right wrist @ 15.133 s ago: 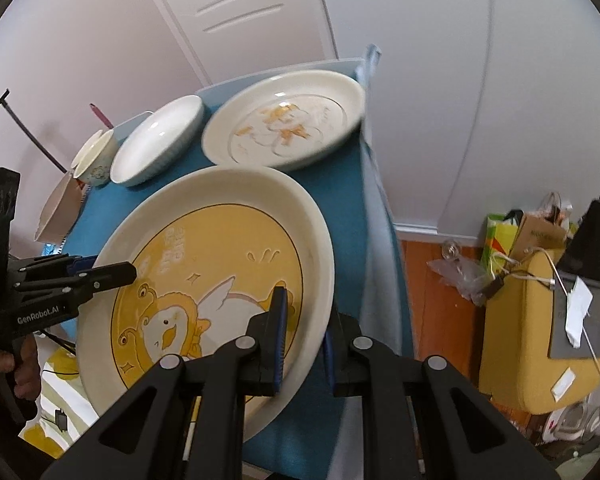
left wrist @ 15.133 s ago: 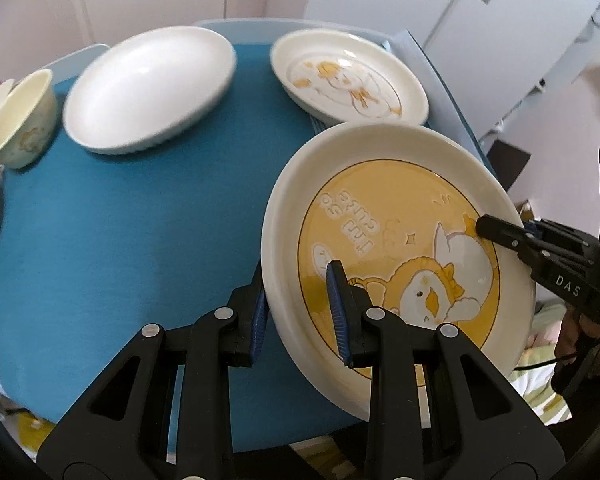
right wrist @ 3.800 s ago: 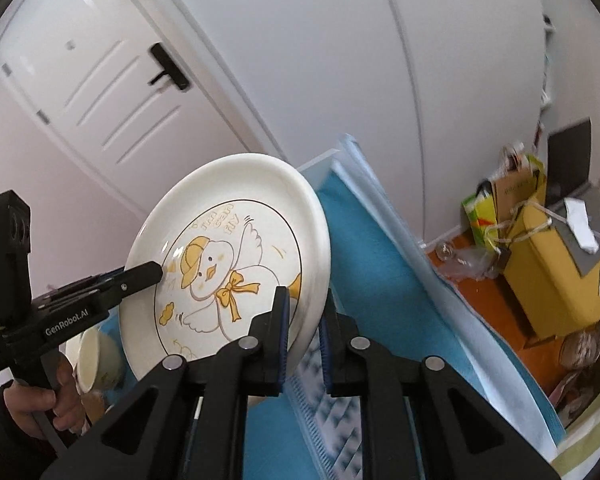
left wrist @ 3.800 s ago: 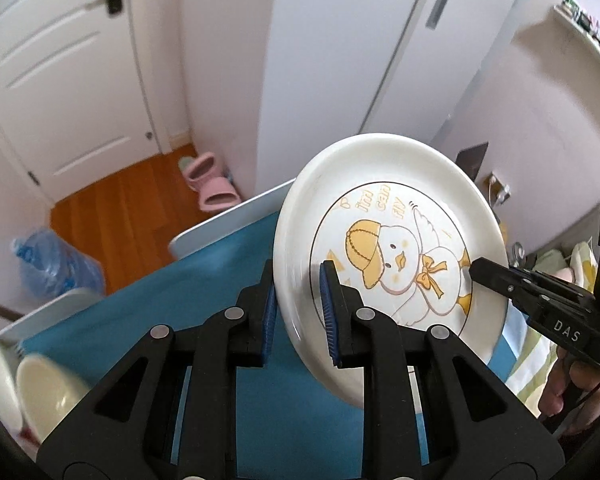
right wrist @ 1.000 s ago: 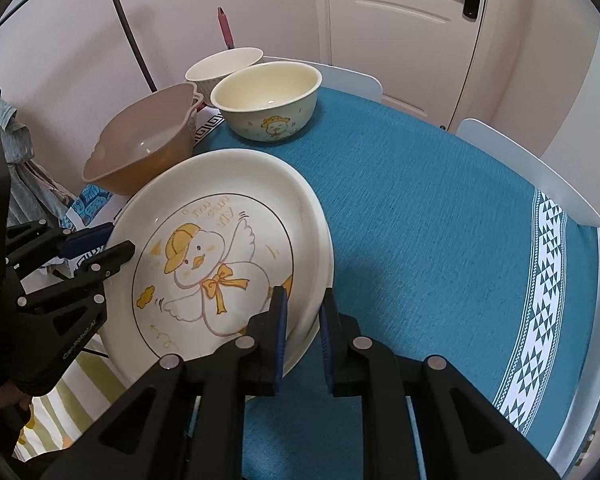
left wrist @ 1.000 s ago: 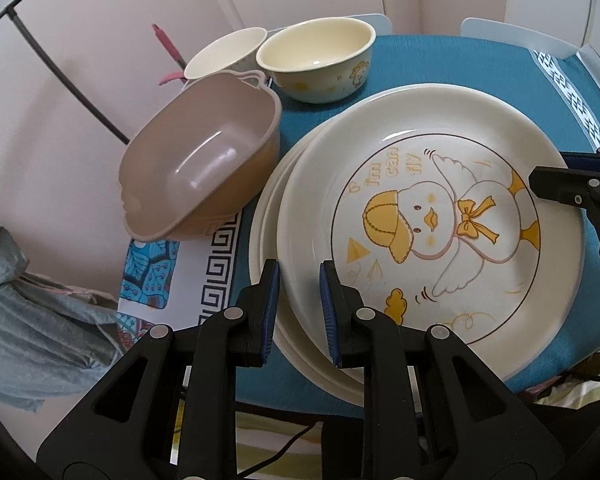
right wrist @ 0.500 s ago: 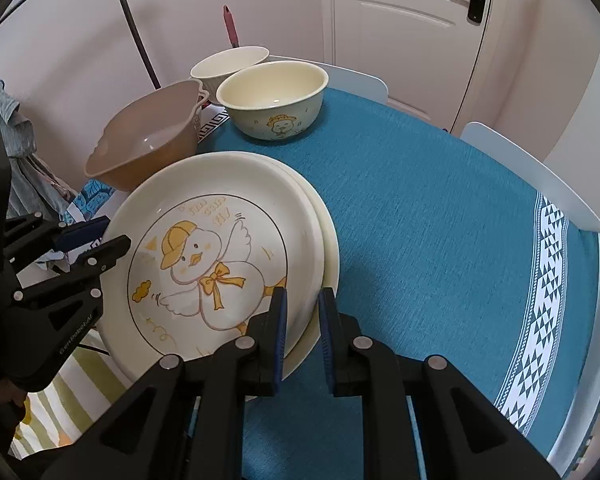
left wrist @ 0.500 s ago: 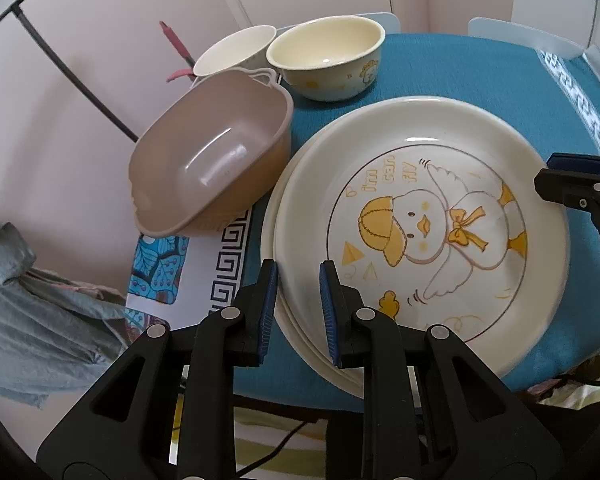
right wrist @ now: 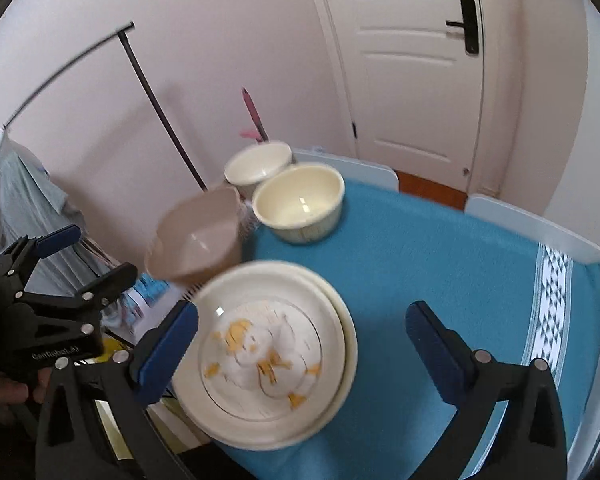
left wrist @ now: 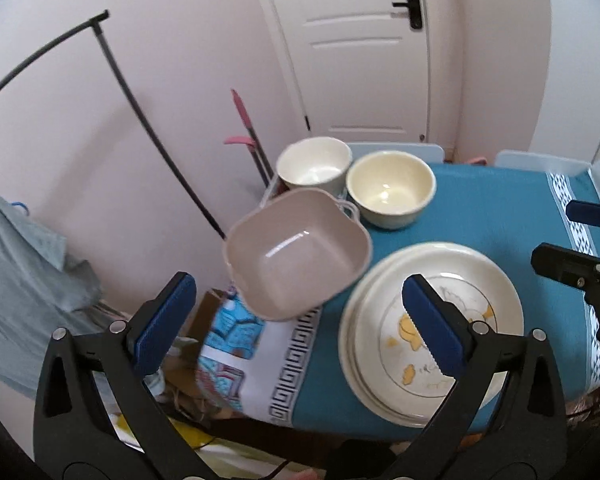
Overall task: Organize plates and bowls
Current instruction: 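Open the right gripper and grasp the beige square bowl rim, then carry the beige bowl with the right gripper onto the tablecloth and release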
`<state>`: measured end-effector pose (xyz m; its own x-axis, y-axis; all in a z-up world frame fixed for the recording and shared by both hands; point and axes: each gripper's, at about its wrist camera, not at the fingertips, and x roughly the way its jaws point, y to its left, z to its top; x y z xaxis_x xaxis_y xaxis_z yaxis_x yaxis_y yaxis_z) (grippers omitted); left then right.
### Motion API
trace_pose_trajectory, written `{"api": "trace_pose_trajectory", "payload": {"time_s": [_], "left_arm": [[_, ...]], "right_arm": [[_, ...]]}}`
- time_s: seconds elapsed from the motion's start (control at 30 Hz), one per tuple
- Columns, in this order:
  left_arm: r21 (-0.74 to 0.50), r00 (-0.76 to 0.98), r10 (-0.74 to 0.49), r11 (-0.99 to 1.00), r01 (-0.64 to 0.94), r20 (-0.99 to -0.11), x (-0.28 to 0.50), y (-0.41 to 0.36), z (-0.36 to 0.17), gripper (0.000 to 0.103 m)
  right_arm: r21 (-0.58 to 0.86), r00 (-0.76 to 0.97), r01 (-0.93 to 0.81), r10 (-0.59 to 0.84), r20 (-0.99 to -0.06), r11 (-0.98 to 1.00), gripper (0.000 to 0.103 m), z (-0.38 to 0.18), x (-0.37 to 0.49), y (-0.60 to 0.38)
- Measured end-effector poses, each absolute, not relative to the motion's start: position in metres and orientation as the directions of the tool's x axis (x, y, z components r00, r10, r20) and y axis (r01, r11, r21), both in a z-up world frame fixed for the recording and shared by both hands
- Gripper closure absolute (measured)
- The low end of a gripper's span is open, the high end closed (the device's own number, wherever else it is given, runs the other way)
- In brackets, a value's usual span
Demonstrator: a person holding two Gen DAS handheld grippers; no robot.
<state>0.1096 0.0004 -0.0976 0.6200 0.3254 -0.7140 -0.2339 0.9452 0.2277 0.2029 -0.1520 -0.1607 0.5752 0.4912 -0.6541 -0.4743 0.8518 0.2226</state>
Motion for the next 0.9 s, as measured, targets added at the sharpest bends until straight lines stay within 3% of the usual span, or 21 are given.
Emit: {"api": "trace_pose_trajectory", "payload": {"time_s": [0.17,0.27,0.4,0.57,0.7,0.8,0.87,0.9], "left_arm": [[0.142,0.610,0.276,0.955,-0.259,-0.742,0.109,0.028,-0.088,0.000],[0.090,0.576,0.264,0.946,-0.313,-0.773,0.112,0.054,-0.096,0.000],[-0.089,0.540,0.152,0.915,-0.393,-0.828,0.116,0.096,-0.117,0.000],[-0.234,0.501,0.053,0.839,-0.491,-0.864,0.123,0.136,-0.155,0.001],[-0.244,0.467,0.022,0.829,-0.503,-0.884,0.137,0.147,-0.183,0.004],[-0.257,0.446,-0.013,0.831,-0.493,-0.895,0.149,0.149,-0.200,0.015],[-0.267,0.423,-0.042,0.830,-0.490,-0.905,0.158,0.149,-0.215,0.031],[-0.269,0.415,-0.051,0.830,-0.488,-0.909,0.161,0.149,-0.219,0.034]], "right_arm": [[0.267,0.526,-0.516,0.547,-0.652,0.814,0.000,-0.149,0.226,-0.138],[0.249,0.461,-0.556,0.543,-0.702,0.793,0.000,-0.146,0.242,-0.113],[0.208,0.448,-0.586,0.526,-0.723,0.783,0.000,-0.146,0.257,-0.078],[0.263,0.332,-0.589,0.526,-0.783,0.764,0.000,-0.172,0.287,-0.035],[0.312,0.259,-0.566,0.524,-0.812,0.763,0.000,-0.199,0.308,-0.011],[0.347,0.207,-0.552,0.528,-0.823,0.758,0.015,-0.218,0.319,0.002],[0.360,0.171,-0.554,0.526,-0.833,0.751,0.029,-0.228,0.324,0.012],[0.352,0.164,-0.561,0.518,-0.840,0.749,0.030,-0.233,0.326,0.017]]}}
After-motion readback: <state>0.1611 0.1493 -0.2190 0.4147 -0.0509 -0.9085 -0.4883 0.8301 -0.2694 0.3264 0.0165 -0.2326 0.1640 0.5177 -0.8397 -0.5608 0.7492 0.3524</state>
